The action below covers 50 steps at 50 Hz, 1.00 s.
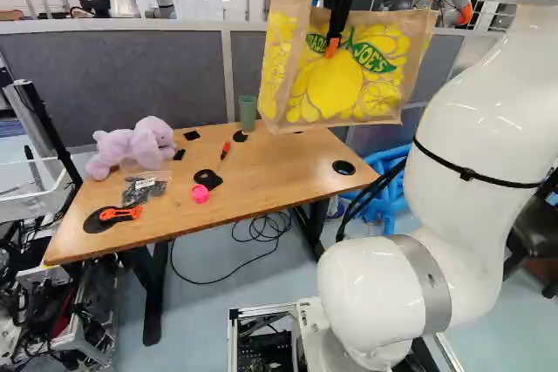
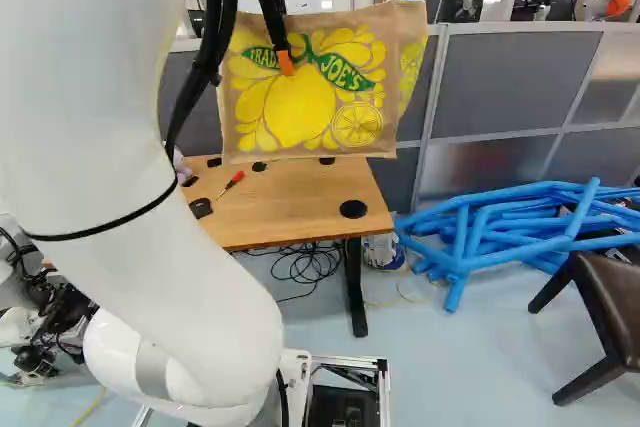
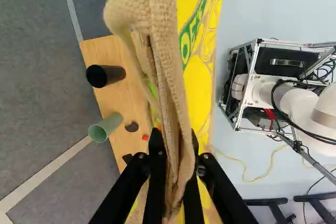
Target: Pick up the bag on the ground and place it on the table
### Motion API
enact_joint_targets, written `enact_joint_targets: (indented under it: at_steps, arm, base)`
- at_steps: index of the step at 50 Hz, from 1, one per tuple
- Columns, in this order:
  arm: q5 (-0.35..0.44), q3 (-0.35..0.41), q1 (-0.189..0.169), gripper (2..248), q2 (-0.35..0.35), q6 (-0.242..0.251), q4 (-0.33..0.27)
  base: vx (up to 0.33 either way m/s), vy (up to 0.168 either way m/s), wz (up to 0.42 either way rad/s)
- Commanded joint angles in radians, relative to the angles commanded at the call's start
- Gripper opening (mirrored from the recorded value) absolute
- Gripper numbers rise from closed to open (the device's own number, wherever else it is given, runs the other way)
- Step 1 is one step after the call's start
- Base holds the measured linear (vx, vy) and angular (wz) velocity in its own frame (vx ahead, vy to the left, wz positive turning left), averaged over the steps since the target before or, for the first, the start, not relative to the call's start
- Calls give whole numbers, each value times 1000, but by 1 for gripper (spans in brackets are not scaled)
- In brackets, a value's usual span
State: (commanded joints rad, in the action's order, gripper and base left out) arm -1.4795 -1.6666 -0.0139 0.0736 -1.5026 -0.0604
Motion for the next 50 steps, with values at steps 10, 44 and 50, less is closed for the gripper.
enact_joint_targets:
  at_steps: [10, 44, 50]
  arm:
    - [0, 16, 0, 35, 14, 0, 0]
    - [62, 61, 0, 35, 82, 0, 0]
    - [83, 68, 0, 35, 94, 0, 0]
  base:
    - [0, 0, 0]
    - [0, 0, 0]
    - [0, 0, 0]
